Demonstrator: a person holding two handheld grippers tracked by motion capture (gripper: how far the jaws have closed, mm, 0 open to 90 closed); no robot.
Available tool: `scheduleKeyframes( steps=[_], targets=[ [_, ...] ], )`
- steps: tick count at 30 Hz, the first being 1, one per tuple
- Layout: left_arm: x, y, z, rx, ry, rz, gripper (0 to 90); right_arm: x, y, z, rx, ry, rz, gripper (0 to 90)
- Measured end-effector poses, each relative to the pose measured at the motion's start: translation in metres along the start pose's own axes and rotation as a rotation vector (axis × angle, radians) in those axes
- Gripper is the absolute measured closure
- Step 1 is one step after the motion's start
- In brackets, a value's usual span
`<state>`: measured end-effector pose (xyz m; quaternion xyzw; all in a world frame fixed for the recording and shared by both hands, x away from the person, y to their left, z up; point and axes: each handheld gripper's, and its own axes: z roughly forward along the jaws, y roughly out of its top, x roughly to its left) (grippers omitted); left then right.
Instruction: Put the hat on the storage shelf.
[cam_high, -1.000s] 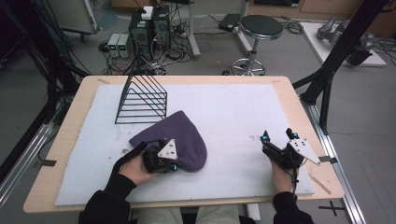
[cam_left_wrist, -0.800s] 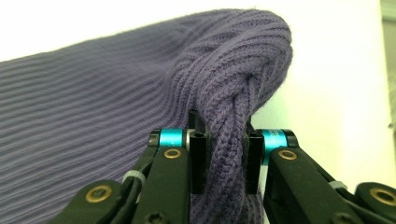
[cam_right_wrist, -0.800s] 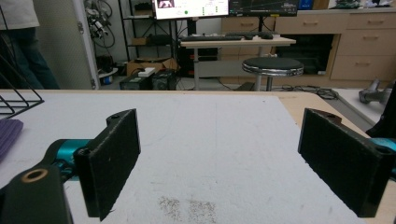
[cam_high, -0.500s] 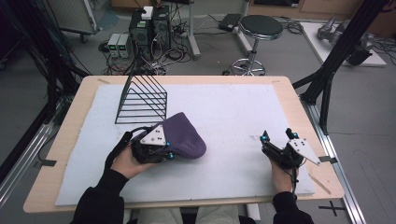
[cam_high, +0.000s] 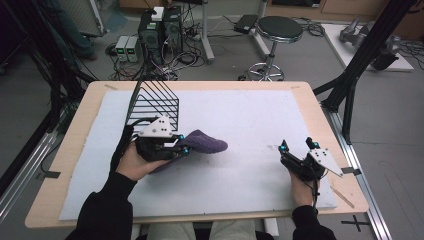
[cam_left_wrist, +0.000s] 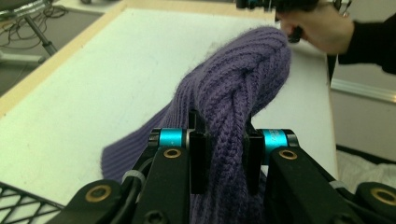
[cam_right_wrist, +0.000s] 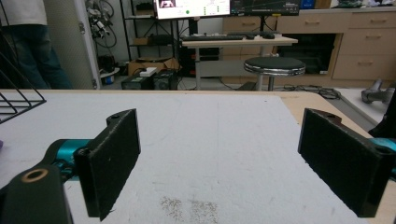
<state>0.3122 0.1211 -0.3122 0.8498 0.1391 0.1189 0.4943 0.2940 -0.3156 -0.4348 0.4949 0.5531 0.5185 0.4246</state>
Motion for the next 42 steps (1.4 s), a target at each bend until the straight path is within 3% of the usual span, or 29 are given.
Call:
scheduleKeyframes(
  steps=[4, 10, 16, 20, 27, 31, 36, 42],
  targets=[
    [0.004, 0.007, -0.005, -0.051, -0.004, -0.02, 78.3, 0.001, 0.0, 0.0, 0.0, 0.01, 0.007, 12.2],
    [0.006, 0.02, -0.012, -0.07, 0.0, -0.02, 78.3, 0.004, 0.001, -0.001, -0.011, 0.05, 0.0, 12.2],
    [0.011, 0.029, -0.019, -0.147, -0.026, -0.041, 78.3, 0.009, 0.004, -0.003, -0.033, 0.12, 0.012, 12.2],
    [0.012, 0.034, -0.024, -0.191, -0.033, -0.043, 78.3, 0.012, 0.007, -0.004, -0.047, 0.196, 0.026, 12.2],
    [0.013, 0.039, -0.031, -0.228, -0.04, -0.039, 78.3, 0.029, 0.01, 0.0, -0.026, 0.414, -0.005, 12.1],
    [0.014, 0.04, -0.033, -0.239, -0.051, -0.042, 78.2, 0.044, 0.012, 0.005, 0.003, 0.512, -0.026, 11.9],
    [0.013, 0.045, -0.035, -0.253, -0.06, -0.039, 78.1, 0.06, 0.016, 0.01, -0.002, 0.585, -0.036, 11.7],
    [0.009, 0.052, -0.039, -0.267, -0.073, -0.024, 78.1, 0.075, 0.018, 0.018, -0.036, 0.634, -0.05, 11.7]
  ],
)
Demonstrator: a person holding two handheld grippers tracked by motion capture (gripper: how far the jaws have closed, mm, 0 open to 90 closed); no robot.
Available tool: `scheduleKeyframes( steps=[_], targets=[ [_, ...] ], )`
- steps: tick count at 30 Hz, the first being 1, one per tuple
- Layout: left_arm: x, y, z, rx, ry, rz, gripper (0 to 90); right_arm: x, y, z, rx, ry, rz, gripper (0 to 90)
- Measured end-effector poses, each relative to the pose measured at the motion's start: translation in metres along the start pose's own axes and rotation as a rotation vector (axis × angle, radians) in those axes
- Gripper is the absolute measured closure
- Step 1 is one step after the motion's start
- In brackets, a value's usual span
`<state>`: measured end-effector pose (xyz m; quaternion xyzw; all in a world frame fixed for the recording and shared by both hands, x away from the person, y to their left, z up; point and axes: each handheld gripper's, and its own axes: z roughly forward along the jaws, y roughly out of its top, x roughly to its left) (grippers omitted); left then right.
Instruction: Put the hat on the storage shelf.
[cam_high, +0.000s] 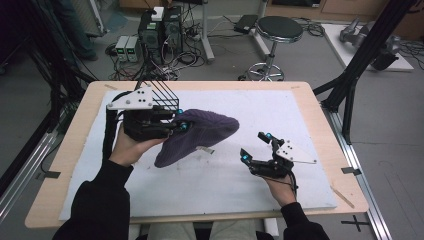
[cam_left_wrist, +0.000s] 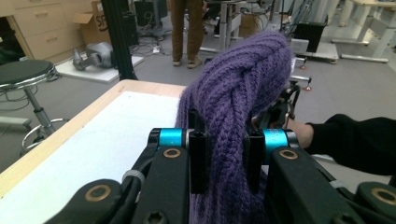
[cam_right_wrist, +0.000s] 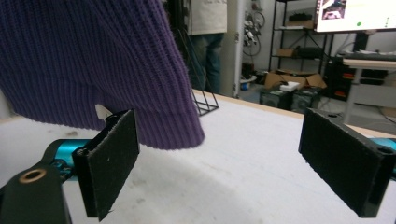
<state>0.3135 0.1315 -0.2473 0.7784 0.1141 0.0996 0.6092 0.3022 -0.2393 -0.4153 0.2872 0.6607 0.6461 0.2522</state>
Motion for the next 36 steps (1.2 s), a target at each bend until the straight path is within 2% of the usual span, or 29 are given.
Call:
scheduleKeyframes(
  steps=[5, 6, 10, 15, 19, 21, 23, 24, 26, 28, 32, 36],
  targets=[
    [-0.003, 0.005, -0.001, -0.006, -0.013, 0.012, 78.1, 0.004, 0.001, 0.014, -0.012, 0.039, -0.004, 11.7],
    [-0.004, 0.005, -0.001, -0.008, -0.015, 0.011, 78.1, 0.005, 0.001, 0.018, -0.009, 0.05, -0.016, 11.7],
    [-0.005, 0.005, -0.001, -0.019, -0.034, 0.006, 77.8, 0.009, 0.0, 0.031, 0.019, 0.087, -0.032, 11.7],
    [-0.008, 0.005, 0.001, 0.003, -0.05, 0.02, 77.7, 0.011, 0.0, 0.052, 0.056, 0.167, -0.052, 11.8],
    [-0.011, 0.005, 0.001, 0.001, -0.06, 0.028, 77.8, 0.014, -0.002, 0.061, 0.089, 0.223, -0.046, 12.3],
    [-0.011, 0.005, 0.001, -0.006, -0.062, 0.027, 77.8, 0.016, -0.002, 0.062, 0.089, 0.235, -0.056, 21.8],
    [-0.01, 0.005, 0.0, -0.011, -0.057, 0.025, 77.8, 0.019, 0.0, 0.06, 0.073, 0.253, -0.069, 41.6],
    [-0.009, 0.004, 0.0, -0.018, -0.056, 0.025, 77.8, 0.022, 0.001, 0.058, 0.061, 0.256, -0.066, 57.8],
    [-0.008, 0.003, -0.003, -0.035, -0.05, 0.018, 77.8, 0.025, 0.003, 0.055, 0.027, 0.252, -0.042, 74.3],
    [-0.006, 0.002, -0.006, -0.05, -0.039, 0.012, 77.8, 0.027, 0.004, 0.054, 0.007, 0.266, -0.016, 78.1],
    [0.001, -0.003, -0.014, -0.06, -0.005, -0.002, 77.8, 0.029, 0.004, 0.056, 0.028, 0.306, -0.001, 78.9],
    [0.008, -0.005, -0.021, -0.084, 0.009, -0.018, 77.8, 0.029, 0.007, 0.059, 0.033, 0.352, 0.028, 78.8]
  ],
)
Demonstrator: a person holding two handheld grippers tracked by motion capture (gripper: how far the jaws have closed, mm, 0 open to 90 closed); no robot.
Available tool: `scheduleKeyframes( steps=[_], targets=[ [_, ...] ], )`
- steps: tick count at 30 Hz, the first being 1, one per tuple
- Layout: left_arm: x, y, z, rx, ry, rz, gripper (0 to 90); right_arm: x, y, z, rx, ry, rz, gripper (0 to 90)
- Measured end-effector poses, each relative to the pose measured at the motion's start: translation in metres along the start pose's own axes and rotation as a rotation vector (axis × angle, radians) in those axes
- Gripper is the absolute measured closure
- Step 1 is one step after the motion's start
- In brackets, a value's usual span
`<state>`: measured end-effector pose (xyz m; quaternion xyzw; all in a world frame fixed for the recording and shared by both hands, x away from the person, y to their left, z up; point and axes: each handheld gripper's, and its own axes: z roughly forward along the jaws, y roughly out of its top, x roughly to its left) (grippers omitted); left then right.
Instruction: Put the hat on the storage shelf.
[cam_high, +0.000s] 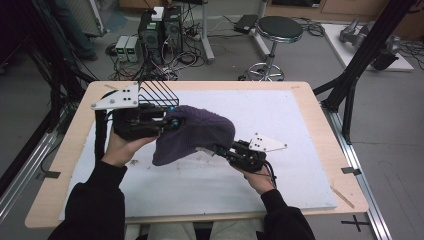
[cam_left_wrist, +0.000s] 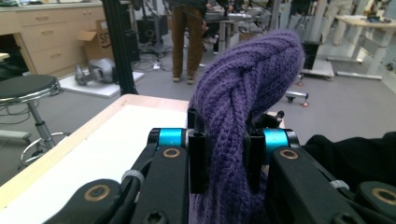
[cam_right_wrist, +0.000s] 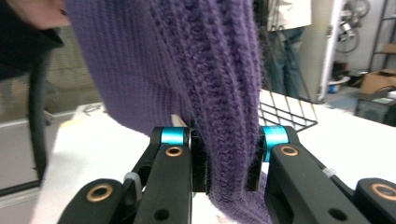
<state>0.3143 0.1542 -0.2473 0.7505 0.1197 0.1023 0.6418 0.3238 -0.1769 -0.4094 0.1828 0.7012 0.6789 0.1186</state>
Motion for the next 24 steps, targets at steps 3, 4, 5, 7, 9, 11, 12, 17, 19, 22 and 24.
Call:
scheduleKeyframes(
  steps=[3, 4, 5, 7, 9, 11, 12, 17, 19, 22, 24],
  targets=[
    [0.005, 0.002, -0.006, -0.02, 0.01, -0.002, 77.8, 0.001, 0.008, 0.006, 0.021, 0.021, -0.002, 78.8],
    [0.007, 0.003, -0.009, -0.029, 0.008, -0.002, 77.8, 0.001, 0.012, 0.008, 0.022, 0.024, -0.008, 78.9],
    [0.01, 0.004, -0.012, -0.039, 0.007, 0.0, 77.8, 0.001, 0.016, 0.01, 0.025, 0.03, -0.012, 78.8],
    [0.015, 0.009, -0.019, -0.051, 0.017, 0.004, 77.8, 0.0, 0.025, 0.014, 0.022, 0.038, -0.019, 78.8],
    [0.021, 0.014, -0.025, -0.052, 0.028, 0.007, 77.8, 0.0, 0.034, 0.018, 0.023, 0.04, -0.02, 78.8],
    [0.027, 0.019, -0.031, -0.048, 0.043, 0.014, 77.8, -0.001, 0.042, 0.023, 0.014, 0.037, -0.016, 78.8],
    [0.031, 0.022, -0.033, -0.046, 0.049, 0.017, 77.8, 0.0, 0.045, 0.026, 0.014, 0.032, -0.014, 78.8],
    [0.047, 0.035, -0.046, -0.034, 0.096, 0.042, 77.8, 0.001, 0.06, 0.046, 0.013, 0.002, -0.011, 78.9],
    [0.052, 0.039, -0.05, -0.031, 0.111, 0.055, 77.8, 0.0, 0.065, 0.054, 0.012, -0.005, 0.001, 79.0],
    [0.063, 0.044, -0.056, -0.025, 0.13, 0.054, 77.8, -0.001, 0.074, 0.067, 0.019, -0.02, 0.015, 79.2],
    [0.069, 0.047, -0.061, -0.021, 0.143, 0.048, 77.9, -0.002, 0.08, 0.075, 0.025, -0.031, 0.005, 79.4]
  ],
)
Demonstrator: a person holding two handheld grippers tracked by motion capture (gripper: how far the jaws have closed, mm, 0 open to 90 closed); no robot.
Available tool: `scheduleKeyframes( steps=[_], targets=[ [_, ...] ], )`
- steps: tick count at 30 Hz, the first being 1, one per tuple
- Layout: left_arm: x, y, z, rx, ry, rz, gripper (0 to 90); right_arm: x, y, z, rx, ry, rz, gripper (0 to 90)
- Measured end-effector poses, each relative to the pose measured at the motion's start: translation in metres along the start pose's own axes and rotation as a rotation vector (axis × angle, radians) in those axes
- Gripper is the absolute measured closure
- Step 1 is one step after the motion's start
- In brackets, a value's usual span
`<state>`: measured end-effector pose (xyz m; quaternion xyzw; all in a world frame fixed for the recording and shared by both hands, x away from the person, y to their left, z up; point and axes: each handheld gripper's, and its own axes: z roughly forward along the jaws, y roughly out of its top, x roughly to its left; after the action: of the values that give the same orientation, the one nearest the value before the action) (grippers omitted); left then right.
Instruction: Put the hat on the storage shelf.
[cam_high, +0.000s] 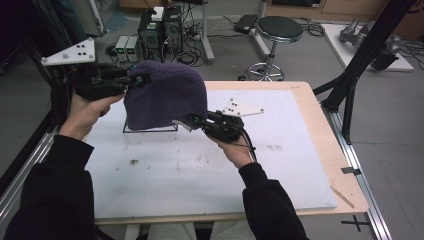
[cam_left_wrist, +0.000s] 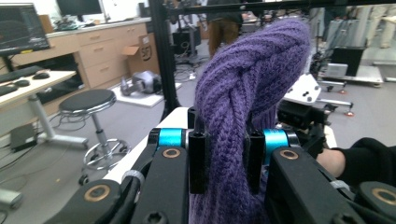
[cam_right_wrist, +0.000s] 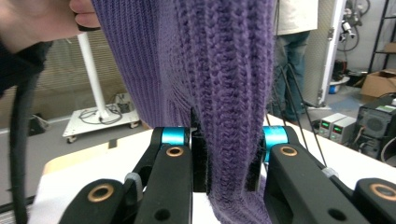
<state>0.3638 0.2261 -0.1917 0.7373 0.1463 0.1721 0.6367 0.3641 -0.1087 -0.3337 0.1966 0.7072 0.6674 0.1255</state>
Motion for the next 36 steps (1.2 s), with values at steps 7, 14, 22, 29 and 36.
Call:
scheduleKeyframes(
  steps=[7, 14, 22, 29, 36],
  targets=[
    [0.026, 0.005, -0.009, 0.013, 0.037, -0.009, 77.9, -0.005, 0.015, 0.027, 0.013, -0.022, -0.007, 79.5],
    [0.048, 0.017, -0.014, 0.034, 0.083, 0.019, 77.8, -0.013, 0.027, 0.052, 0.012, -0.056, -0.019, 79.4],
    [0.059, 0.026, -0.024, 0.018, 0.182, 0.065, 77.8, -0.017, 0.044, 0.078, 0.008, -0.08, -0.031, 79.4],
    [0.059, 0.024, -0.017, -0.034, 0.322, 0.153, 77.4, -0.016, 0.057, 0.09, 0.003, -0.137, -0.046, 79.3],
    [0.066, 0.012, -0.016, -0.028, 0.336, 0.122, 77.4, -0.019, 0.05, 0.1, 0.033, -0.155, -0.02, 79.3]
  ],
)
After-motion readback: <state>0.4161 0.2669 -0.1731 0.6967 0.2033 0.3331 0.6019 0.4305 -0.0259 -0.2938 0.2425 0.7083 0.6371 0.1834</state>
